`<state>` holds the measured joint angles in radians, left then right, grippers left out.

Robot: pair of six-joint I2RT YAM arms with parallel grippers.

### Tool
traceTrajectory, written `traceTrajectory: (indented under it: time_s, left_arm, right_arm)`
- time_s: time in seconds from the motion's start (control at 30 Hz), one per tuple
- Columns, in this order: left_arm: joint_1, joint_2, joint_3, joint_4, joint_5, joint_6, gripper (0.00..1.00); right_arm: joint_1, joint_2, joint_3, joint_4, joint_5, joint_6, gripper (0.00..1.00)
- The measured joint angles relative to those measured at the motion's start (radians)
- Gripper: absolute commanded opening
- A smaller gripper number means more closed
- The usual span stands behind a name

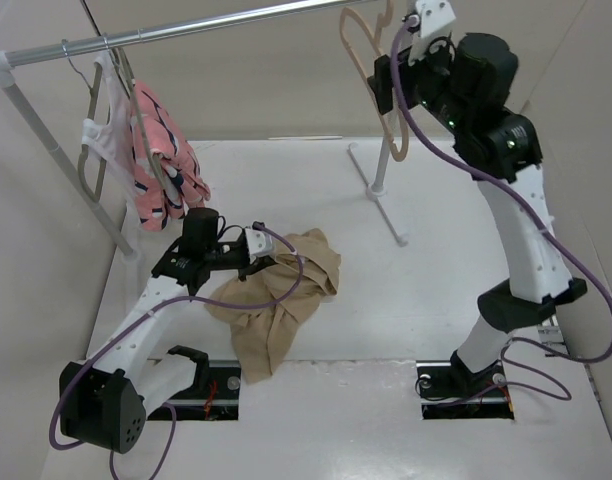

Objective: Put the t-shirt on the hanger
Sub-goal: Grab a hanger with the right arm, then place tshirt on hanger

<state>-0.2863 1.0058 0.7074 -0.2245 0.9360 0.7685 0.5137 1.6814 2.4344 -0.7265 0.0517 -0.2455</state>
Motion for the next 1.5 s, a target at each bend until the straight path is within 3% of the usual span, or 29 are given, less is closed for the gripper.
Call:
traceTrajectory:
  time_s: [0.13,0.27,0.3,0.33,0.73,1.1,1.3,1.5]
  left_arm:
    - [-0.008,-0.001,0.0,0.002,-0.007,-0.002,0.0]
    - [-0.014,-0.006,0.0,0.006,-0.016,-0.005,0.0]
    - [-0.015,-0.007,0.0,0.006,-0.019,-0.007,0.0]
    - [-0.016,-0.007,0.0,0.008,-0.02,-0.009,0.0]
    - [-0.02,-0.016,0.0,0.028,-0.028,-0.033,0.0]
    - [-0.02,-0.016,0.0,0.064,-0.034,-0.064,0.0]
    - [-0.02,-0.016,-0.002,0.079,-0.049,-0.079,0.0]
    - [-0.02,0.0,-0.027,0.174,-0.108,-0.196,0.0]
  right_arm:
    - [-0.034,0.104,-0.023,-0.006,-0.003,-0.002,0.77]
    - [-0.047,0.153,-0.045,-0.02,0.013,-0.01,0.35]
    - [-0.049,0.156,-0.048,-0.026,0.019,-0.012,0.1]
    - [-0.05,0.158,-0.05,-0.026,0.021,-0.01,0.01]
    - [-0.048,0.026,-0.193,0.025,0.031,-0.022,0.0]
    - [0.096,-0.138,-0.291,0.03,-0.047,-0.079,0.0]
    - [0.14,-0.29,-0.565,-0.033,-0.122,-0.088,0.0]
    - [0.149,-0.481,-0.813,-0.254,-0.16,-0.022,0.0]
